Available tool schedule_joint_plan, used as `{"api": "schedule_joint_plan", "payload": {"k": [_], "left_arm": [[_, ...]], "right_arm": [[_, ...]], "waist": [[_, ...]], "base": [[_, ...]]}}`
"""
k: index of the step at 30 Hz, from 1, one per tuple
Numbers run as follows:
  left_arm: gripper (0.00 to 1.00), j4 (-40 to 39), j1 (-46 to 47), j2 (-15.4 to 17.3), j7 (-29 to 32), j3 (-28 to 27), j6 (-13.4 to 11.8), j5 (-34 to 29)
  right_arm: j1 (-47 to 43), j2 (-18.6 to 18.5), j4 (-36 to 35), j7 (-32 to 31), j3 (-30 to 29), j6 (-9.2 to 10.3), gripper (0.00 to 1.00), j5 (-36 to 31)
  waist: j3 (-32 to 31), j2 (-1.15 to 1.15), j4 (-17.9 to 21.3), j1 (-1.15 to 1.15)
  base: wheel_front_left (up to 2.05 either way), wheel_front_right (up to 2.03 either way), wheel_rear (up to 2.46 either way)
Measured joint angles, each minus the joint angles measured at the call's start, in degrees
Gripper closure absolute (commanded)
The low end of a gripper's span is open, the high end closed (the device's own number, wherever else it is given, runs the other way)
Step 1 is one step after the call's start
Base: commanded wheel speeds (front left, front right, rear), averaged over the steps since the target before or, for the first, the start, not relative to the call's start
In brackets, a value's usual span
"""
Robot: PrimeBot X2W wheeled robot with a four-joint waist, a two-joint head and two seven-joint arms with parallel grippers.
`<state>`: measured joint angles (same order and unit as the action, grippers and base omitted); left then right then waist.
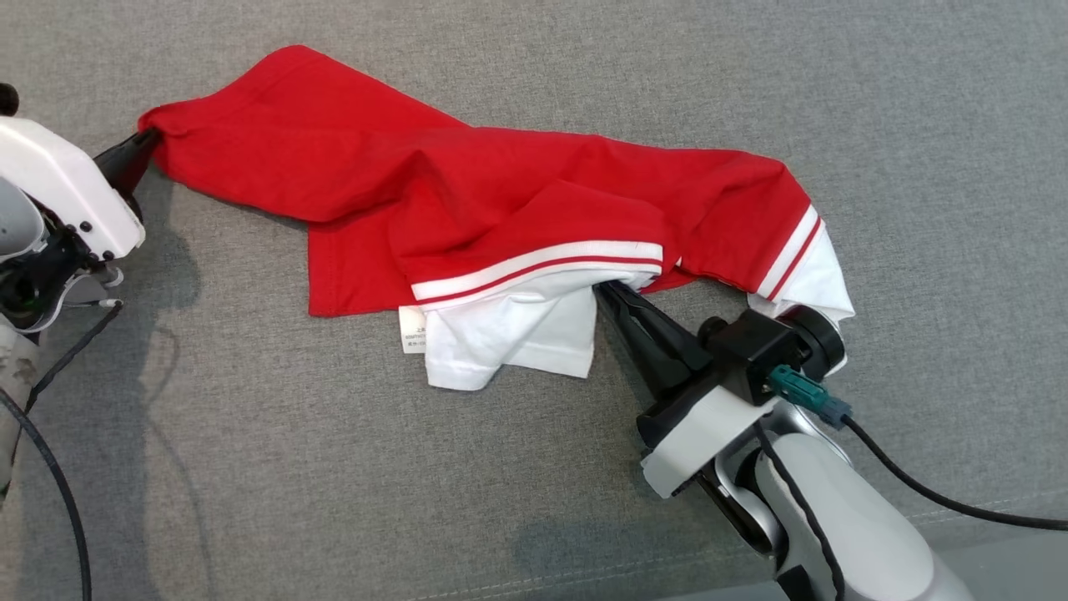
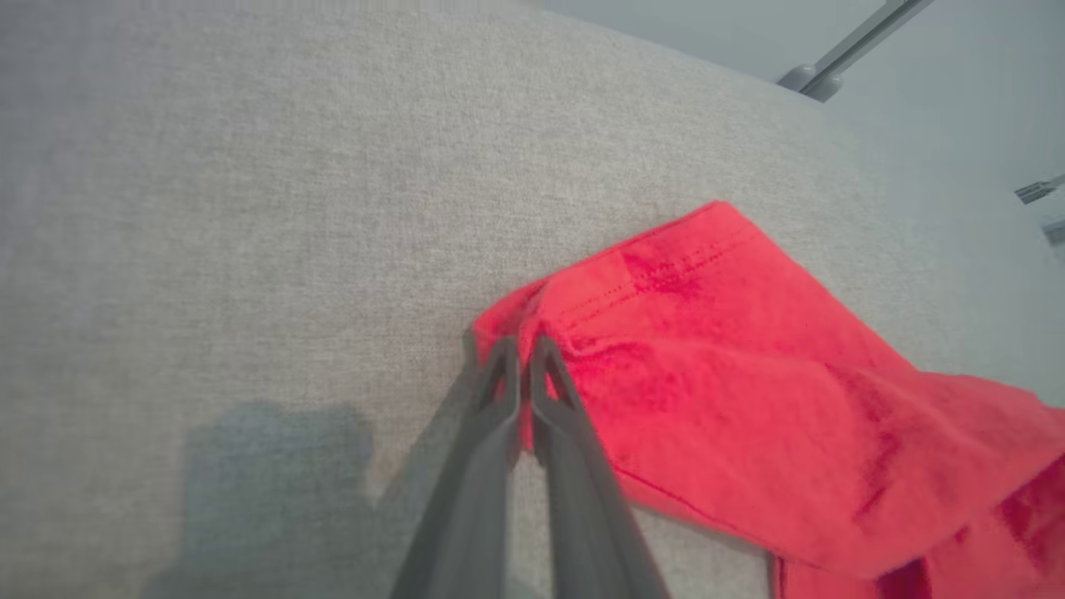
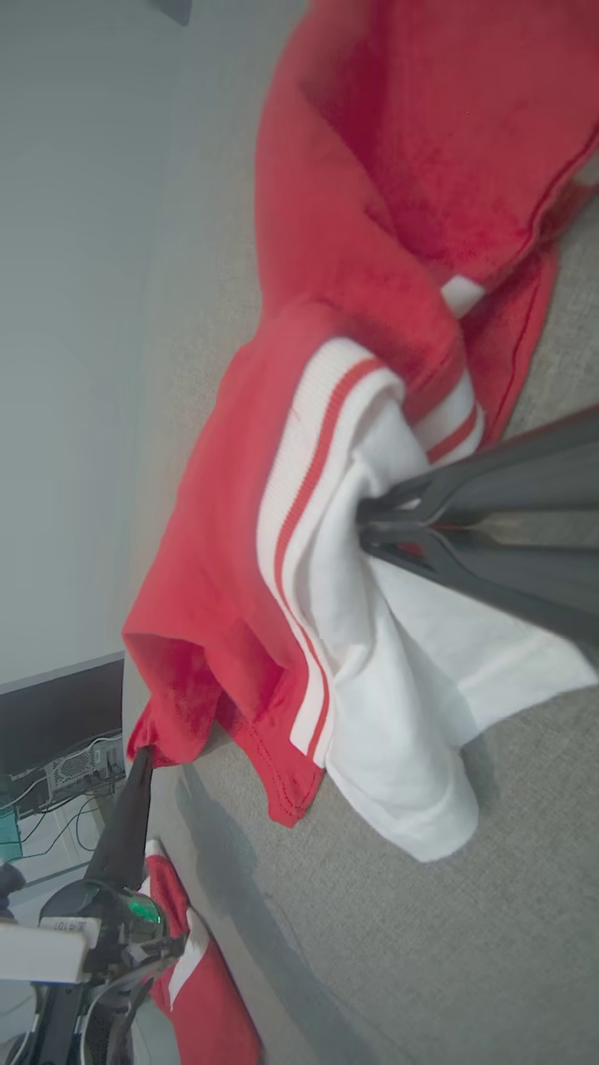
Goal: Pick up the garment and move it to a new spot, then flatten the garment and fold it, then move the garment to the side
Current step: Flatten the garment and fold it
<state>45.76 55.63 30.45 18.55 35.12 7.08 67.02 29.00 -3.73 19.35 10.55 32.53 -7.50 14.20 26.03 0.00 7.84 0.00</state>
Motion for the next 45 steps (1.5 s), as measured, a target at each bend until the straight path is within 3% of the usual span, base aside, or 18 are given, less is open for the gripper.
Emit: {"api": "schedule_joint_plan", "payload": {"k": [6, 10, 13, 15, 19, 20, 23, 26, 30, 33, 36, 39, 45], "left_arm": [[1.0, -6.49, -0.15, 0.13, -1.09, -0.21, 0.0, 2.01], [1.0, -8.09, 1.49, 0.75, -1.46, -0.35, -0.01, 2.58], [1.0, -6.33, 6.91, 0.71, -1.99, -0.94, -0.01, 2.18], [1.0, -4.28, 12.34, 0.18, -5.5, -2.48, -0.08, 0.64], [1.0, -0.31, 25.77, 0.01, -17.09, -5.66, -0.76, -4.54], [1.0, -0.31, 25.77, 0.01, -17.09, -5.66, -0.76, -4.54], [1.0, 1.12, 35.5, -0.48, -22.71, -6.44, -0.82, -7.72], [1.0, 1.55, 40.1, -1.43, -22.8, -6.47, -0.49, -7.49], [1.0, 0.44, 31.89, -2.67, -25.07, -5.7, -0.05, -5.64], [1.0, -2.91, 18.19, -3.77, -28.47, -4.64, -0.05, -4.12], [1.0, -6.93, 2.65, -6.99, -31.36, -4.04, -0.16, -2.31], [1.0, -11.43, -8.73, -8.06, -32.77, -6.03, -2.94, -2.77], [1.0, -26.57, -21.95, -9.13, -33.05, -17.24, -9.14, -10.81]], "right_arm": [[-5.13, -0.4, -6.17, -0.81, -5.8, 0.0, 1.0, 0.54], [-2.06, -1.79, -7.67, -3.83, -11.78, 0.0, 1.0, 3.91], [10.83, -2.89, -3.05, -6.01, -13.66, 0.08, 1.0, 6.69], [23.04, -2.15, 3.08, -5.98, -15.07, 0.05, 1.0, 9.22], [47.51, -1.37, 15.32, -0.3, -17.98, 0.01, 1.0, 7.12], [47.51, -1.37, 15.32, -0.3, -17.98, 0.01, 1.0, 7.12], [59.24, -1.45, 20.41, 2.74, -20.97, 0.0, 1.0, 5.63], [62.75, -2.15, 21.0, 3.81, -20.45, 0.01, 1.0, 5.23], [53.46, -2.89, 17.85, 4.12, -15.38, 0.0, 1.0, 7.61], [39.91, -5.32, 14.5, 4.11, -13.25, 0.0, 1.0, 11.69], [26.22, -7.93, 10.8, 4.1, -13.79, 0.02, 1.0, 15.62], [16.28, -8.92, 7.67, 4.1, -15.58, 0.02, 1.0, 18.26], [5.28, -9.22, 0.81, 3.44, -18.64, 0.01, 1.0, 22.79]], "waist": [[-0.3, 0.0, -1.07, 0.0], [0.29, 0.0, -1.12, 0.0], [0.48, 0.0, 0.37, 0.0], [0.46, 0.0, 1.78, 0.0], [-0.04, 0.0, 5.03, 0.0], [-0.04, 0.0, 5.03, 0.0], [-0.91, 0.0, 6.06, 0.0], [-1.08, 0.0, 5.11, 0.0], [-0.91, 0.0, 2.55, 0.0], [-0.45, 0.0, 0.31, 0.0], [0.09, 0.0, -1.95, 0.0], [0.66, 0.0, -3.57, 0.0], [-0.21, 0.0, -4.35, 0.0]], "base": [[0.0, 0.0, 0.0], [0.0, 0.0, 0.0], [0.0, 0.0, 0.0], [0.0, 0.0, 0.0], [0.0, 0.0, 0.0], [0.0, 0.0, 0.0], [0.0, 0.0, 0.0], [0.0, 0.0, 0.0], [0.0, 0.0, 0.0], [0.0, 0.0, 0.0], [0.0, 0.0, 0.0], [0.0, 0.0, 0.0], [0.0, 0.0, 0.0]]}}
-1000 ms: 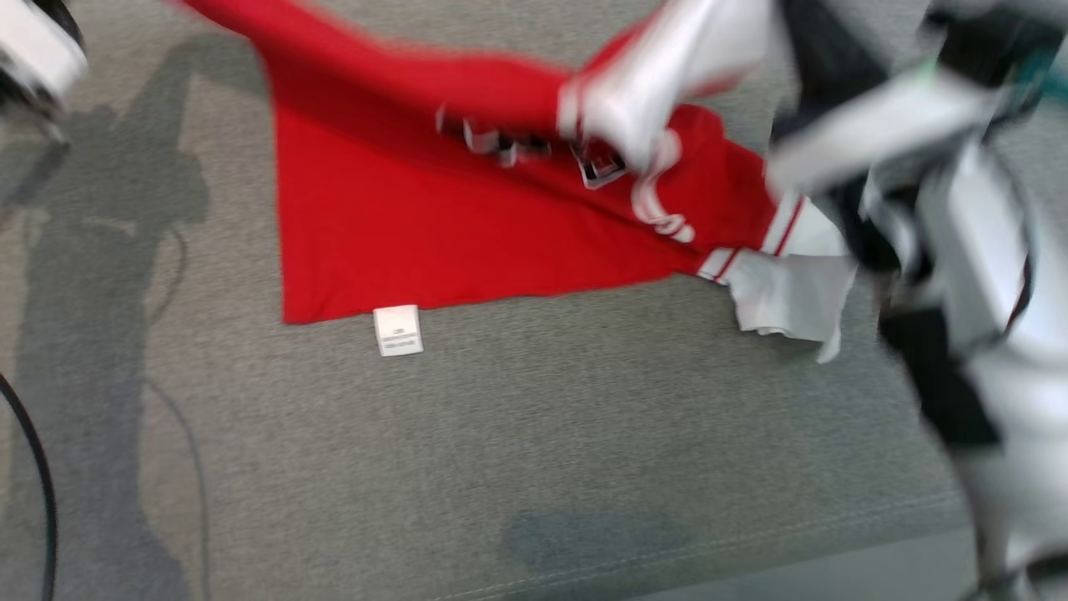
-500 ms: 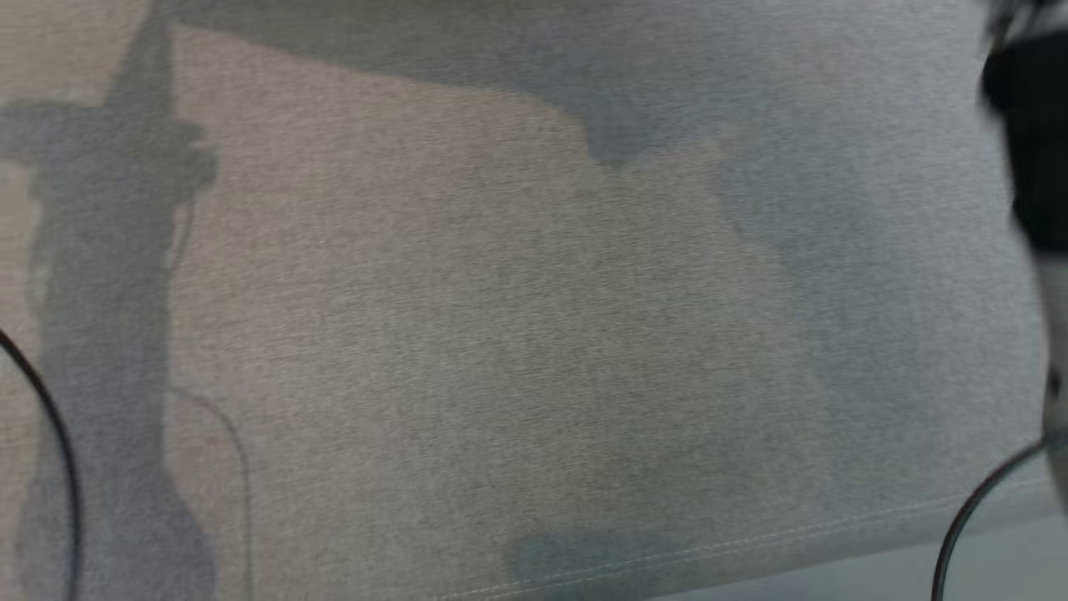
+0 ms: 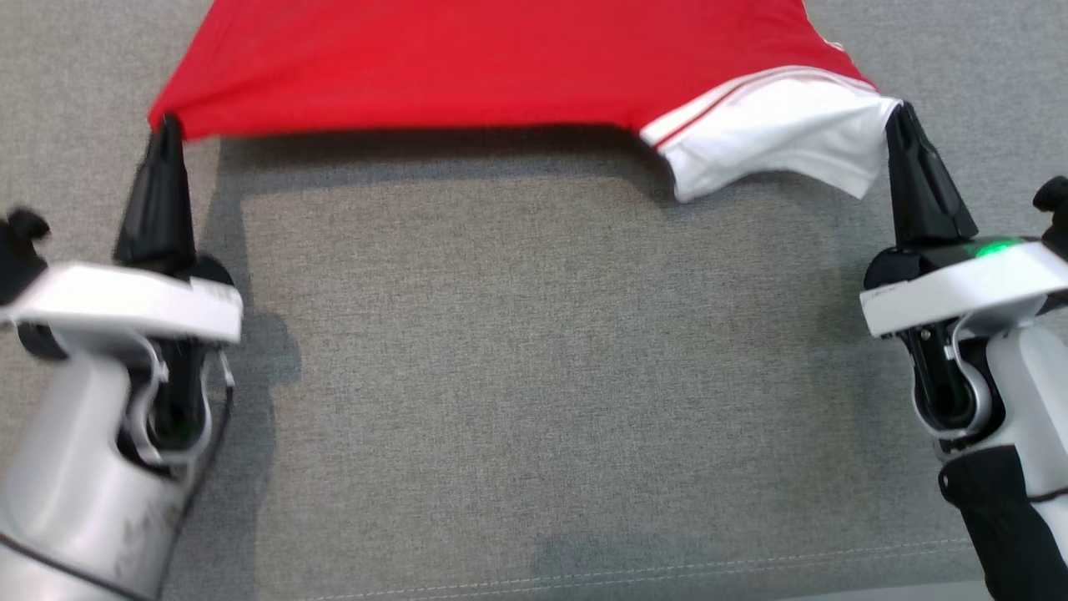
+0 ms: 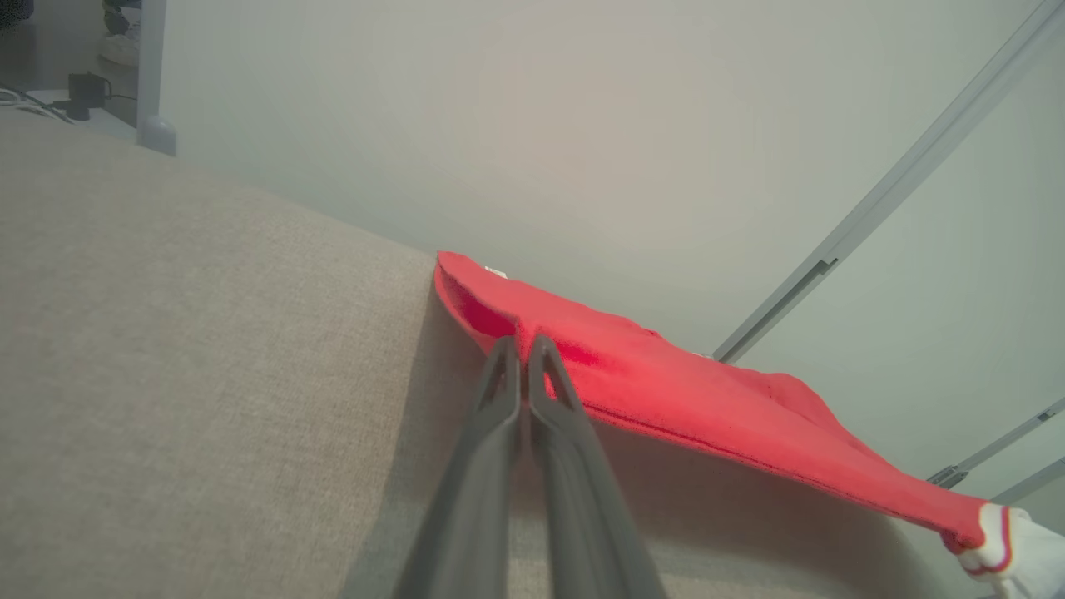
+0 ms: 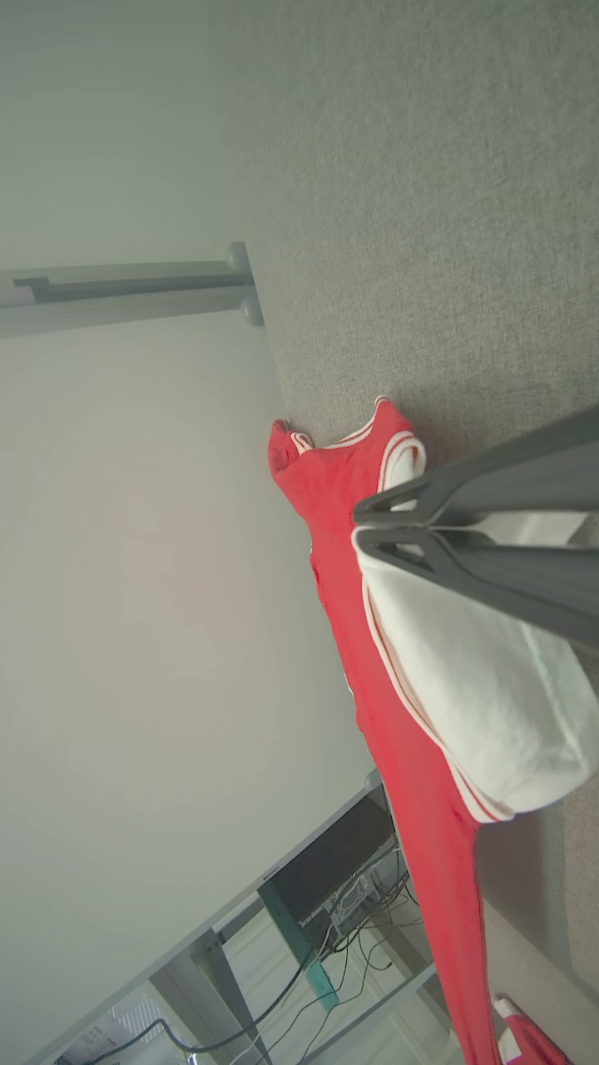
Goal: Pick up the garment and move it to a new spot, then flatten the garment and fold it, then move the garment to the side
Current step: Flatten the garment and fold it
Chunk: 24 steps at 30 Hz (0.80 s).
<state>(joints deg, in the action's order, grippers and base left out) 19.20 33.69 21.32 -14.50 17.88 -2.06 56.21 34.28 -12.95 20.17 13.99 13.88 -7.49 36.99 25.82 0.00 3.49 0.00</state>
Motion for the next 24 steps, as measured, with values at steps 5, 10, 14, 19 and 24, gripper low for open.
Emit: {"api": "schedule_joint_plan", "payload": {"k": [5, 10, 14, 19, 24], "left_arm": [[1.0, -10.28, -13.9, -1.6, -0.16, -2.58, -4.59, -4.48], [1.0, -18.19, -23.12, -2.03, -0.13, -0.81, -8.55, -7.67], [1.0, -22.45, -27.93, -1.52, 1.47, 1.02, -10.78, -8.43], [1.0, -25.17, -32.12, -0.66, 3.72, 2.75, -12.5, -8.89], [1.0, -25.52, -34.82, -0.45, 5.78, 4.03, -13.24, -8.81]], "right_arm": [[-6.04, -0.16, -6.08, -4.02, -1.65, 0.0, 1.0, 2.26], [-14.75, 0.12, -12.44, -9.06, -4.72, 0.01, 1.0, 2.24], [-21.88, 1.56, -18.7, -13.3, -8.71, 0.01, 1.0, 1.24], [-31.68, 6.08, -26.13, -18.41, -14.36, 0.01, 1.0, -1.24], [-39.21, 9.59, -29.49, -21.64, -18.5, 0.01, 1.0, -2.61]], "waist": [[-2.24, 0.0, -0.05, 0.0], [-4.49, 0.0, -1.58, 0.0], [-6.37, 0.0, -3.15, 0.0], [-8.75, 0.0, -4.95, 0.0], [-10.91, 0.0, -5.69, 0.0]], "base": [[0.0, 0.0, 0.0], [0.0, 0.0, 0.0], [0.0, 0.0, 0.0], [0.0, 0.0, 0.0], [0.0, 0.0, 0.0]]}}
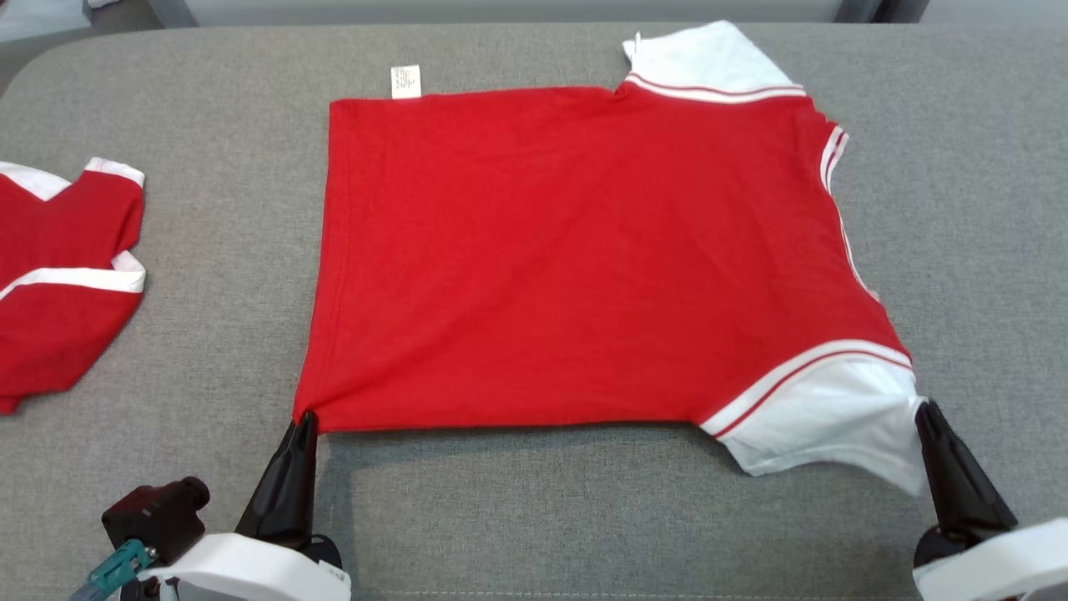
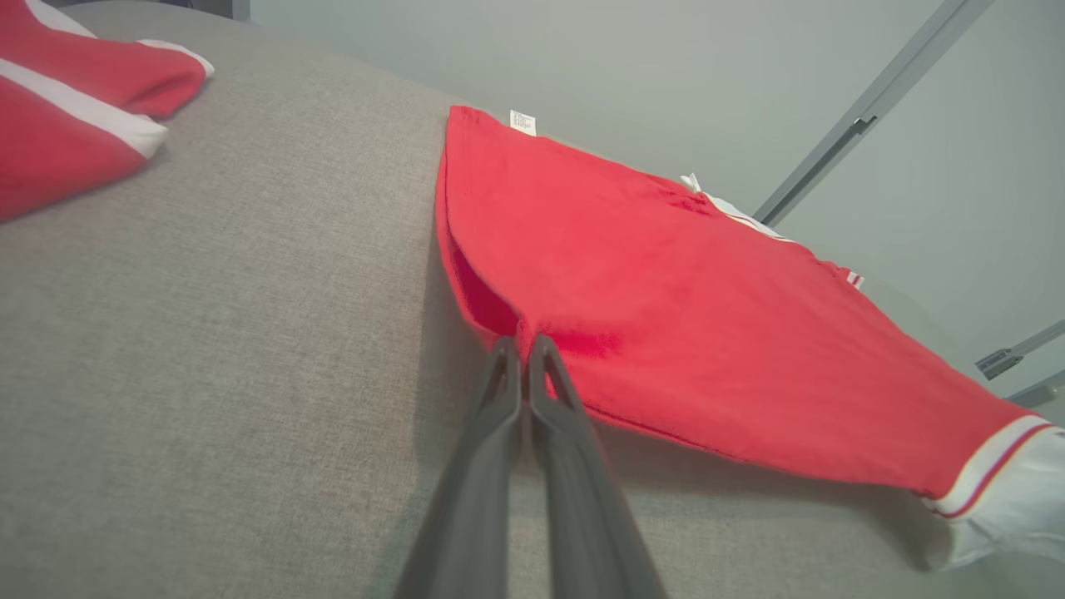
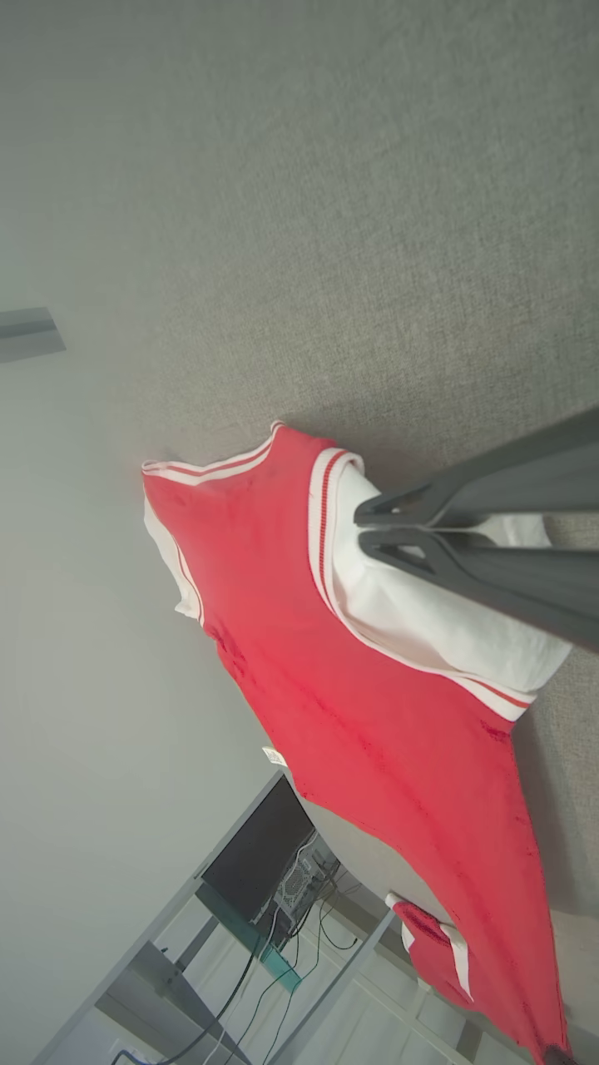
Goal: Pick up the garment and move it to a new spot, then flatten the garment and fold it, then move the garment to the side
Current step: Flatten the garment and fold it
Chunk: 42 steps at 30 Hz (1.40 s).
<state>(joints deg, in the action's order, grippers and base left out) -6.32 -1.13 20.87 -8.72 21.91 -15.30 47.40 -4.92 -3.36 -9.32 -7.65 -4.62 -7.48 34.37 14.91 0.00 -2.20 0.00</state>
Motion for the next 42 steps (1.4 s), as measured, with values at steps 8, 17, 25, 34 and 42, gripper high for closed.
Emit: {"api": "schedule_joint_plan", "payload": {"k": [8, 17, 25, 34, 42], "left_arm": [[1.0, 3.57, -1.07, -0.08, 0.63, -0.24, 0.15, 1.96], [1.0, 13.67, -0.36, -2.82, -0.81, 0.74, 3.77, 3.22], [0.0, 20.15, 2.79, -5.32, -3.13, 0.57, 6.71, 4.56], [0.0, 9.82, 2.72, -1.93, -5.5, -3.36, -0.21, -6.78], [0.0, 4.42, 2.69, 0.75, -5.09, -2.12, -4.1, -13.49]], "right_arm": [[-2.92, 1.15, 1.75, -0.47, -0.76, 0.0, 1.0, -3.54], [-0.3, 1.01, 11.69, 1.04, 1.76, 0.0, 1.0, -8.91], [0.81, -0.68, 15.34, 6.54, 4.85, 0.0, 0.0, -8.95], [-0.84, -2.78, 9.78, 17.29, 0.15, 0.0, 0.0, -12.98], [1.55, -2.98, 8.67, 20.14, 0.29, 0.0, 0.0, -21.71]], "waist": [[-2.23, 0.0, 0.65, 0.0], [-2.5, 0.0, 0.6, 0.0], [-3.14, 0.0, 0.28, 0.0], [-6.26, 0.0, 1.13, 0.0], [-9.84, 0.0, 2.32, 0.0]], "base": [[0.0, 0.0, 0.0], [0.0, 0.0, 0.0], [0.0, 0.0, 0.0], [0.0, 0.0, 0.0], [0.0, 0.0, 0.0]]}}
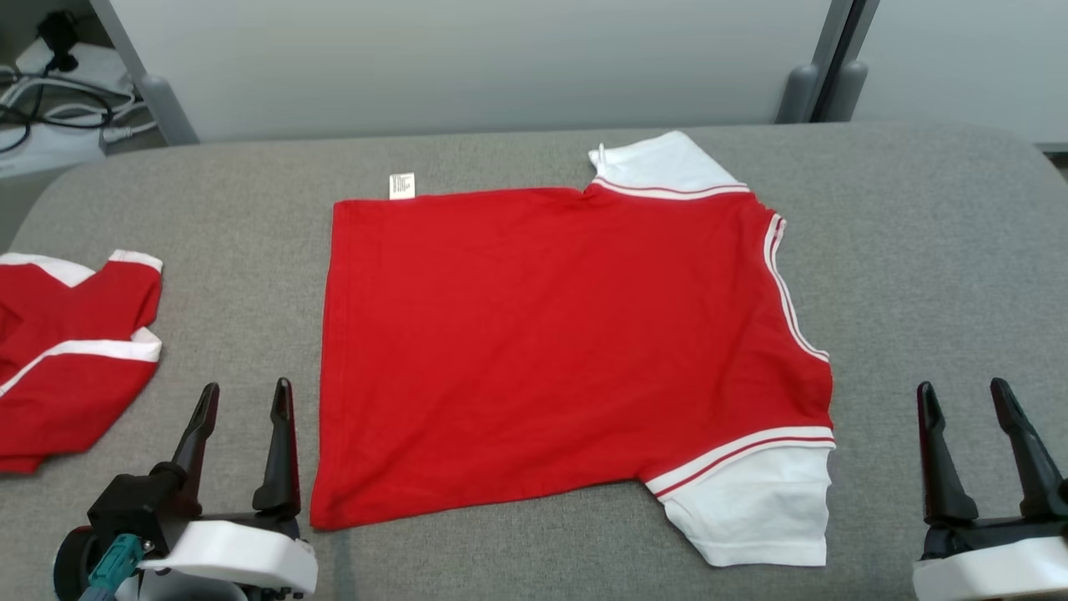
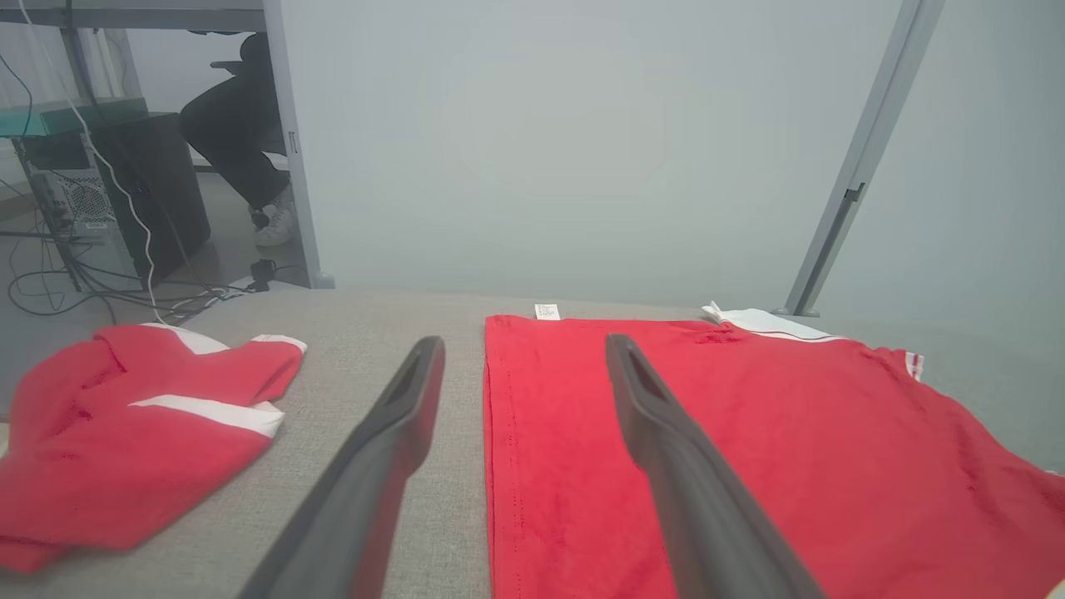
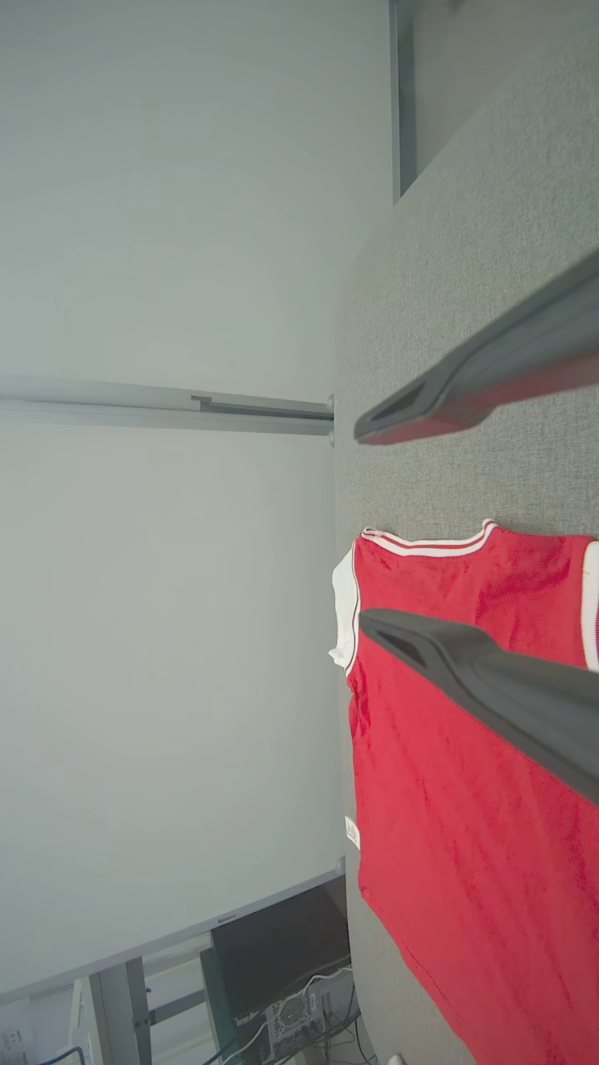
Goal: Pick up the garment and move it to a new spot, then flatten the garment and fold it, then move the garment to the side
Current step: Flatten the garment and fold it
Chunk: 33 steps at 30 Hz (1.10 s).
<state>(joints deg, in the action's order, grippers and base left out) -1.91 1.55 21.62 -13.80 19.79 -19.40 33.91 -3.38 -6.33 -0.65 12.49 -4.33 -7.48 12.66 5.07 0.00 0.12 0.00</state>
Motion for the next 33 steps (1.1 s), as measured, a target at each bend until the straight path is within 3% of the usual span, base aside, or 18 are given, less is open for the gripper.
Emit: {"api": "schedule_joint_plan", "payload": {"k": [6, 12, 19, 33], "left_arm": [[0.0, 0.67, -2.26, 3.16, 2.66, 2.05, -0.93, -2.82], [0.0, 1.99, -3.12, 4.64, 4.04, 3.79, 1.27, -2.74], [0.0, 4.54, -3.6, 3.89, 2.57, 1.92, 2.27, 0.58], [0.0, 5.97, -3.78, 2.47, 0.84, 1.02, 2.71, 0.99]], "right_arm": [[-1.35, 0.96, 2.36, 0.68, 1.26, -0.01, 0.0, -4.46], [-5.64, 2.26, 4.44, 1.16, 0.92, -0.01, 0.0, -6.86], [-6.65, 2.86, 5.27, 1.24, 0.75, -0.01, 0.0, -7.76], [-7.8, 3.83, 5.31, 1.68, 0.9, -0.01, 0.0, -7.76]], "waist": [[-3.29, 0.0, 0.28, 0.0], [-5.19, 0.0, -0.85, 0.0], [-6.0, 0.0, -1.38, 0.0], [-5.59, 0.0, -1.73, 0.0]], "base": [[0.0, 0.0, 0.0], [0.0, 0.0, 0.0], [0.0, 0.0, 0.0], [0.0, 0.0, 0.0]]}}
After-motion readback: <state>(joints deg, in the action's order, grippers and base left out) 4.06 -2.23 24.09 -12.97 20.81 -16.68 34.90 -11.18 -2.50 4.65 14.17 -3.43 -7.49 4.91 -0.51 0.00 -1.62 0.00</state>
